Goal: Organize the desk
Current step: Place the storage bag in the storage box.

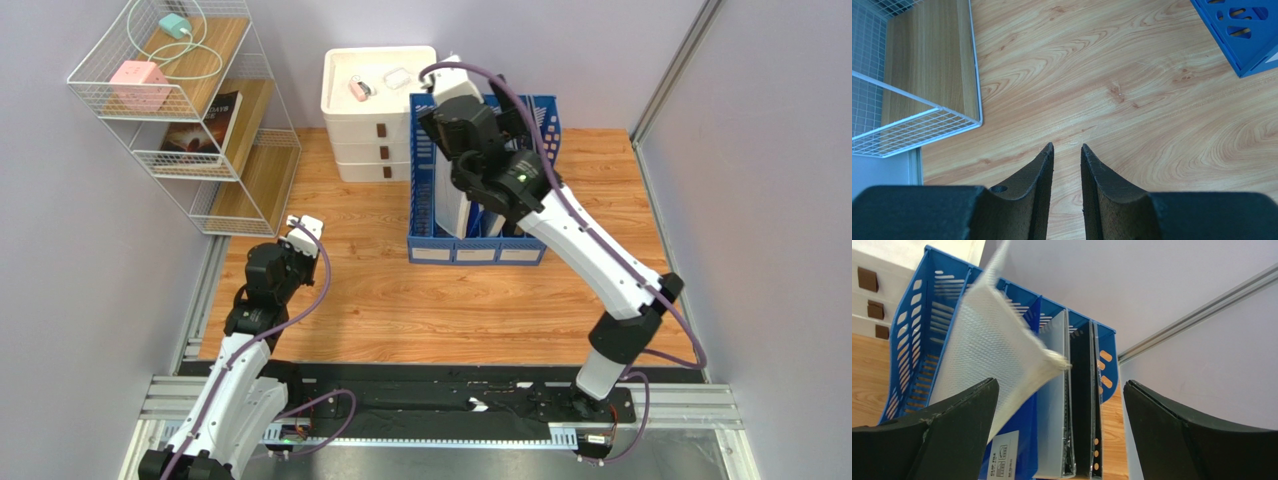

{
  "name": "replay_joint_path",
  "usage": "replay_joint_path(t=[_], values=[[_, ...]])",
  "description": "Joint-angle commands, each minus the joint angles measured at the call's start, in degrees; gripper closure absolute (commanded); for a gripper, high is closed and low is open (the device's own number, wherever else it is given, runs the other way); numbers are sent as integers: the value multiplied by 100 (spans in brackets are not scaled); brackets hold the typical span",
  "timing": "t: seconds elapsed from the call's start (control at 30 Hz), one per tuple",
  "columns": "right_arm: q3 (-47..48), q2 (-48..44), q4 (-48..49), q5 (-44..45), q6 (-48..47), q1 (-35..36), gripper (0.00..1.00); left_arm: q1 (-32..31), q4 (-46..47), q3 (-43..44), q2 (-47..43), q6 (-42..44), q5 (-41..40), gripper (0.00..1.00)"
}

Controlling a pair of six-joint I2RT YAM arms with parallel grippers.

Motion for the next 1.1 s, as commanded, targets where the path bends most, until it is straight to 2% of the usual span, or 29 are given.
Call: replay_joint_path(t=[0.0, 0.17, 0.3, 0.43, 0.57, 0.73, 1.0, 1.07], values=[[-472, -708, 682, -851, 740, -310, 0, 42, 59, 212, -22, 70, 157, 67], [-814, -936, 665, -1397, 1196, -495, 0, 42, 59, 203, -40, 61, 157, 66], [-1166, -981, 735, -2293, 1732, -618, 0, 42, 50, 212, -40, 70, 149, 66], [-1886, -1103, 1279, -2988, 2251, -583, 0, 42, 59, 203, -58, 79, 148, 66], [-2388, -1077, 1911, -3103, 2296, -469, 0, 42, 68, 194, -58, 88, 140, 66], [-2827, -1314, 2247, -3419, 2340, -355, 0, 42, 76, 194, -57, 96, 131, 66], [-3346, -1947, 2651, -2761, 2234, 128, 0, 42, 68, 194, -14, 79, 175, 66], [-3574, -2079, 2721, -2856, 2269, 216, 0, 42, 94, 212, -14, 61, 157, 65]])
